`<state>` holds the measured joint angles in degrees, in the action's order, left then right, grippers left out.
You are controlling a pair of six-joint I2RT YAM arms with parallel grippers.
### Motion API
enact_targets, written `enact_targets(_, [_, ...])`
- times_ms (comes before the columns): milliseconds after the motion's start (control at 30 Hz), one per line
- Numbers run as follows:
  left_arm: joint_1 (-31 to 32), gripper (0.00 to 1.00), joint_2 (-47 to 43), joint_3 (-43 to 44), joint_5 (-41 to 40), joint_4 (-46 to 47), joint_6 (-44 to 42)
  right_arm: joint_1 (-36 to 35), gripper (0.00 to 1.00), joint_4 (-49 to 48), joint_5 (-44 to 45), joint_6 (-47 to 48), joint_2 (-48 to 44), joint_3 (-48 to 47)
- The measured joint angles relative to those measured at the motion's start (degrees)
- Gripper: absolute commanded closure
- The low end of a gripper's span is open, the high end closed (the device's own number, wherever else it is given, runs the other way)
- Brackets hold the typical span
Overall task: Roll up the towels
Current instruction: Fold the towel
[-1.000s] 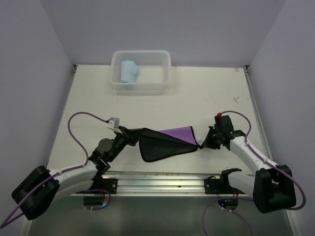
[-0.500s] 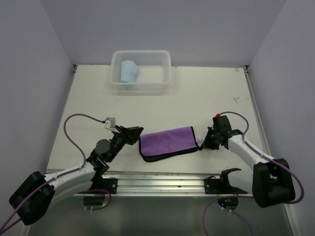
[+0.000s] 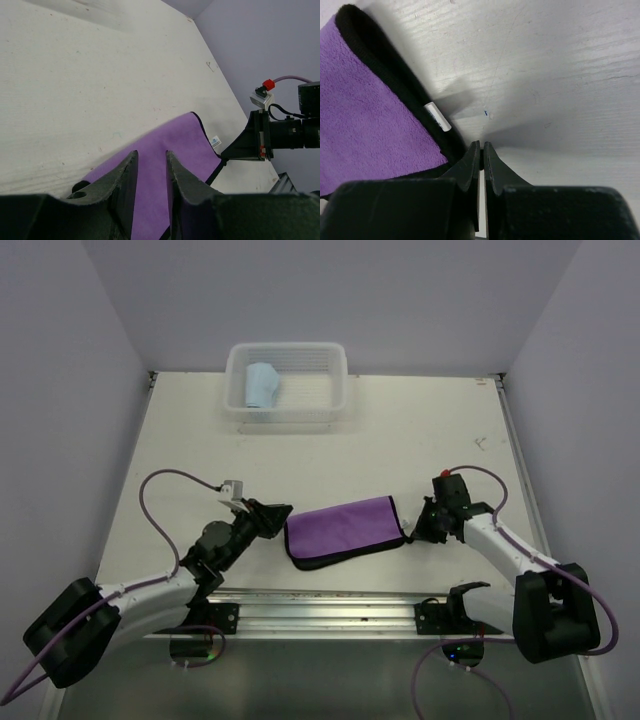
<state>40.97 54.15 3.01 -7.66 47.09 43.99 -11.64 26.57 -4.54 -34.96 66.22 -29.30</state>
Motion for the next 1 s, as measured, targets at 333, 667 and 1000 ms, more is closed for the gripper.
enact_targets(333, [0.0, 0.8, 2.7, 0.0, -0.2, -3.3, 0.0, 0.0, 0.89, -0.9, 2.1, -0.2, 1.6, -0.2])
enact_targets(667, [0.0, 0.88, 17.9, 0.0, 0.2, -4.4, 0.2, -0.1, 0.77, -1.0, 2.5, -0.2, 1.5, -0.2])
enact_targets(1000, [0.0, 0.9, 18.0, 0.0, -0.5, -4.8, 0.7, -0.1, 0.6, 3.6, 5.6, 0.4, -2.7, -0.9])
